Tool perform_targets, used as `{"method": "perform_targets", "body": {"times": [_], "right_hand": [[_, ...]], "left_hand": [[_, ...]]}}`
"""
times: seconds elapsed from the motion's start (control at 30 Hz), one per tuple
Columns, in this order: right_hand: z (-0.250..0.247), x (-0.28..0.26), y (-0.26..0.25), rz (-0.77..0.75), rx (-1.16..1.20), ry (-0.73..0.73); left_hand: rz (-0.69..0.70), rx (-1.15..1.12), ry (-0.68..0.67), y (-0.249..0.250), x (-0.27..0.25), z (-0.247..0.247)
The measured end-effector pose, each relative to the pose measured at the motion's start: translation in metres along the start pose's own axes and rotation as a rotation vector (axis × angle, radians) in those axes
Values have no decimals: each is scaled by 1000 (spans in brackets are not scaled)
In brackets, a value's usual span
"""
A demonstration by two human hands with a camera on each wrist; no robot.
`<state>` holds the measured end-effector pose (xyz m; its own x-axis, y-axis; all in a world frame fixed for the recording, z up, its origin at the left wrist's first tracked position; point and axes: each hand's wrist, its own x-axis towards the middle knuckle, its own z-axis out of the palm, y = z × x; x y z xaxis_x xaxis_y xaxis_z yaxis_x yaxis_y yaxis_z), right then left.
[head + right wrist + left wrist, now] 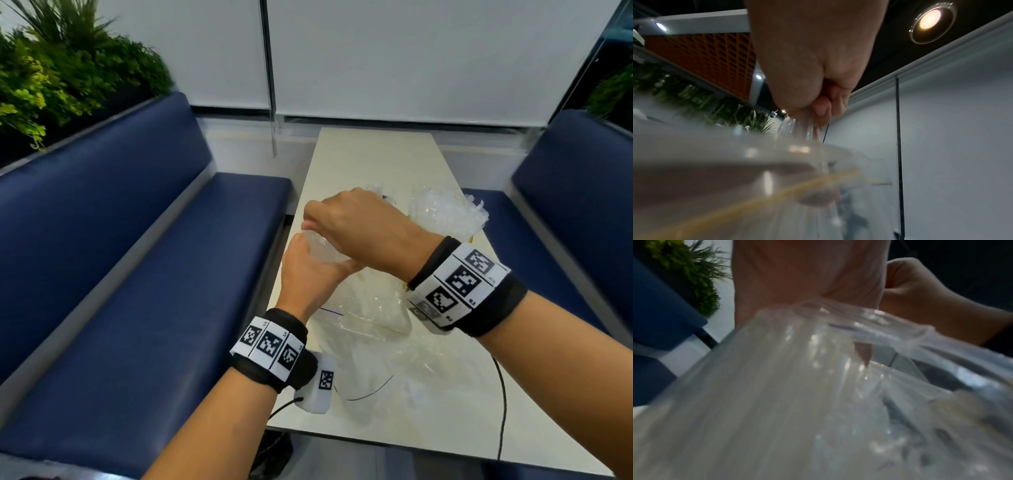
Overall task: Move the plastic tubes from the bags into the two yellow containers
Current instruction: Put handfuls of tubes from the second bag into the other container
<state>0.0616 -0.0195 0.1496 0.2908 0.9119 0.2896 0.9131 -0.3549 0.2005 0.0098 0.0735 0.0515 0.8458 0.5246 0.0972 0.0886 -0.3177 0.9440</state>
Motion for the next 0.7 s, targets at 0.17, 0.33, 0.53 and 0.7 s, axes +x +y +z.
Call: {"method": "perform_targets", "body": {"times": [0.17, 0.33, 0.53, 0.7], "right_hand": [[5, -5, 11, 227, 485, 197], [29, -14, 20, 421, 743, 6], [58, -7, -3, 410, 1026, -10], [71, -3, -12, 407, 1139, 148]], "left_hand": [[18, -130, 115, -5, 0, 3], [87, -66, 120, -7, 4, 2], [82, -218, 129, -14, 2, 1], [16, -232, 88, -6, 6, 0]]}}
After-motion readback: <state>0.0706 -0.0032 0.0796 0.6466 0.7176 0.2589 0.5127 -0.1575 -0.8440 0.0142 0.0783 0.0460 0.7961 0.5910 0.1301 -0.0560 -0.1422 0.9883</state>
